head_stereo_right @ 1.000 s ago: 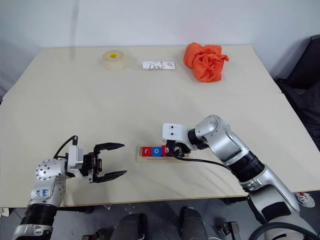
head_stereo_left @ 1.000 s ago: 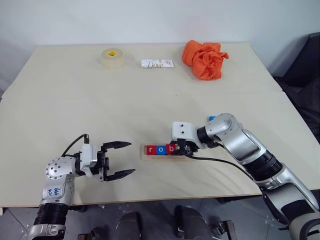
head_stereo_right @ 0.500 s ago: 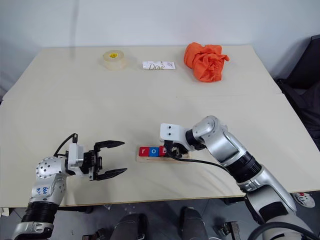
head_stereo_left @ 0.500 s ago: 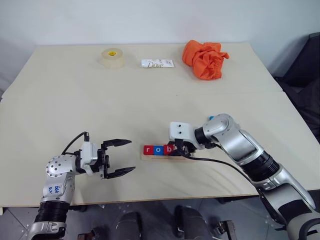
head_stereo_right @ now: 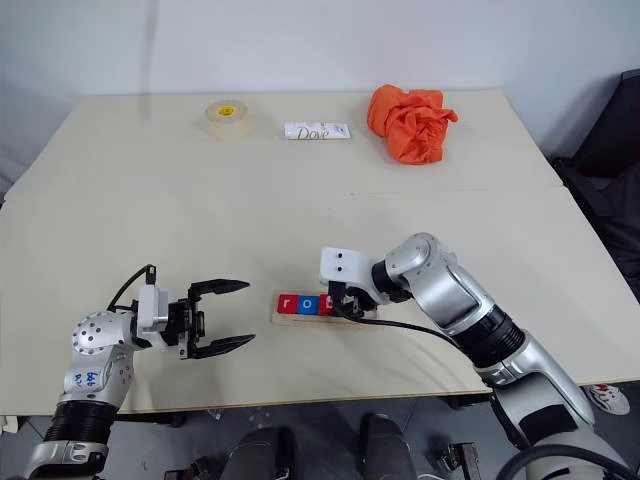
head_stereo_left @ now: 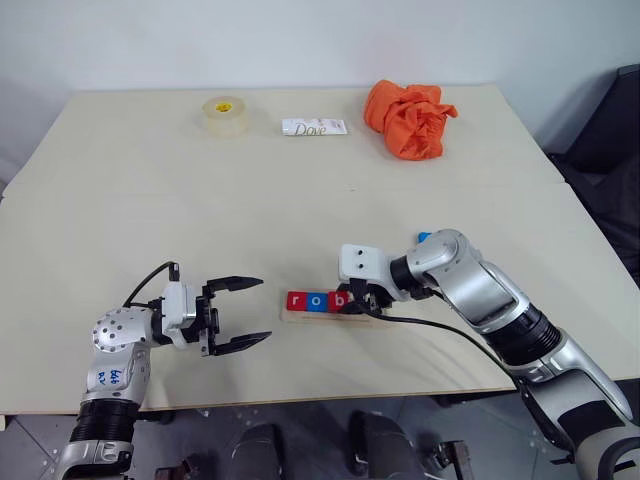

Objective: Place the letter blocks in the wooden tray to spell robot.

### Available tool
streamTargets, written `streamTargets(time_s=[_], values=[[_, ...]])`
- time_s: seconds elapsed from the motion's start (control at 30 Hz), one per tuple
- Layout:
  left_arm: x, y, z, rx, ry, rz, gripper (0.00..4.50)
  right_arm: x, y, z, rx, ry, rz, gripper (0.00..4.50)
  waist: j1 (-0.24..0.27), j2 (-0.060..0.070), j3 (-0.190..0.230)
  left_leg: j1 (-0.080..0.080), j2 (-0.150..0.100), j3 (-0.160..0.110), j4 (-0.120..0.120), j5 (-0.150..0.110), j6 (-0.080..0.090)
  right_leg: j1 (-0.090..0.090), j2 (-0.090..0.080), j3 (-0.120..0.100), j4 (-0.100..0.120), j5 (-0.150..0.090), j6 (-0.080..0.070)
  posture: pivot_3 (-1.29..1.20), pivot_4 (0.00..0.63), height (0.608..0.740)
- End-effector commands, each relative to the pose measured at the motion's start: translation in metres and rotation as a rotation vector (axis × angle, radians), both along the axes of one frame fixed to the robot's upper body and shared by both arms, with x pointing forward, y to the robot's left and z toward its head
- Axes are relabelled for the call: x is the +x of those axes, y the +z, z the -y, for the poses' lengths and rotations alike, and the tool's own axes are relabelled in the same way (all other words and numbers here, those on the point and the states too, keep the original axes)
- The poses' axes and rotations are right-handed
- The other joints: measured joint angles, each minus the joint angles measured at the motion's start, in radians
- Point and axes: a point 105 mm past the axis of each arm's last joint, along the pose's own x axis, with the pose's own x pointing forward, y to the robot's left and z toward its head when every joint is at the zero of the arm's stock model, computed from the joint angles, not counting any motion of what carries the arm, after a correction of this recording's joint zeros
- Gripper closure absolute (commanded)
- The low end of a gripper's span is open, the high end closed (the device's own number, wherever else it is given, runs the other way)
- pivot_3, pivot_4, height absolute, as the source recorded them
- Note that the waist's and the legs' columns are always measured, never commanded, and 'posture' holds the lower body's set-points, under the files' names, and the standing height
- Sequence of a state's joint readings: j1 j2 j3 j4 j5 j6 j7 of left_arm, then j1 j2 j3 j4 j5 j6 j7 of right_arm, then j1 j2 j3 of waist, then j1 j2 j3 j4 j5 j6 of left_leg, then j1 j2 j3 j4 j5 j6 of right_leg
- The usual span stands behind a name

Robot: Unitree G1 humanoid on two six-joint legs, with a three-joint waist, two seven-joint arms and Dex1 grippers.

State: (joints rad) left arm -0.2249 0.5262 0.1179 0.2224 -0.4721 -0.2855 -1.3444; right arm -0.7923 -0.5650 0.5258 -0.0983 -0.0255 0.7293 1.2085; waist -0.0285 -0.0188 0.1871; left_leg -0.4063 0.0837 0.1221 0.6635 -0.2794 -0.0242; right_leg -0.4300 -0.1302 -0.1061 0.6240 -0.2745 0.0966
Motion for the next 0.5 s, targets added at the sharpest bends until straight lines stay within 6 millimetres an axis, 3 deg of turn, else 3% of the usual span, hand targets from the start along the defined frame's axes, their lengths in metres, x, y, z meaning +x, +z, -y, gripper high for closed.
streamTargets(time_s=[0.03, 0.23, 0.5], values=[[0.0006, 0.0043, -0.0002, -0.004, 0.006, 0.029, 0.0, -0.0059, 0.0106, -0.0078, 0.018, 0.021, 0.032, 3.04, 0.0, 0.0, 0.0, 0.0, 0.0, 0.0, 0.0, 0.0, 0.0, 0.0, 0.0, 0.0, 0.0, 0.0, 0.0, 0.0, 0.15, 0.74], [-0.0007, 0.0036, 0.0002, -0.005, 0.005, 0.027, 0.0, -0.0103, 0.015, -0.0072, 0.023, -0.013, 0.046, 3.04, 0.0, 0.0, 0.0, 0.0, 0.0, 0.0, 0.0, 0.0, 0.0, 0.0, 0.0, 0.0, 0.0, 0.0, 0.0, 0.0, 0.15, 0.74], [-0.0011, 0.0032, 0.0015, -0.008, 0.001, 0.026, 0.0, -0.0111, 0.0053, -0.0047, 0.012, -0.068, 0.038, 3.04, 0.0, 0.0, 0.0, 0.0, 0.0, 0.0, 0.0, 0.0, 0.0, 0.0, 0.0, 0.0, 0.0, 0.0, 0.0, 0.0, 0.15, 0.74]])
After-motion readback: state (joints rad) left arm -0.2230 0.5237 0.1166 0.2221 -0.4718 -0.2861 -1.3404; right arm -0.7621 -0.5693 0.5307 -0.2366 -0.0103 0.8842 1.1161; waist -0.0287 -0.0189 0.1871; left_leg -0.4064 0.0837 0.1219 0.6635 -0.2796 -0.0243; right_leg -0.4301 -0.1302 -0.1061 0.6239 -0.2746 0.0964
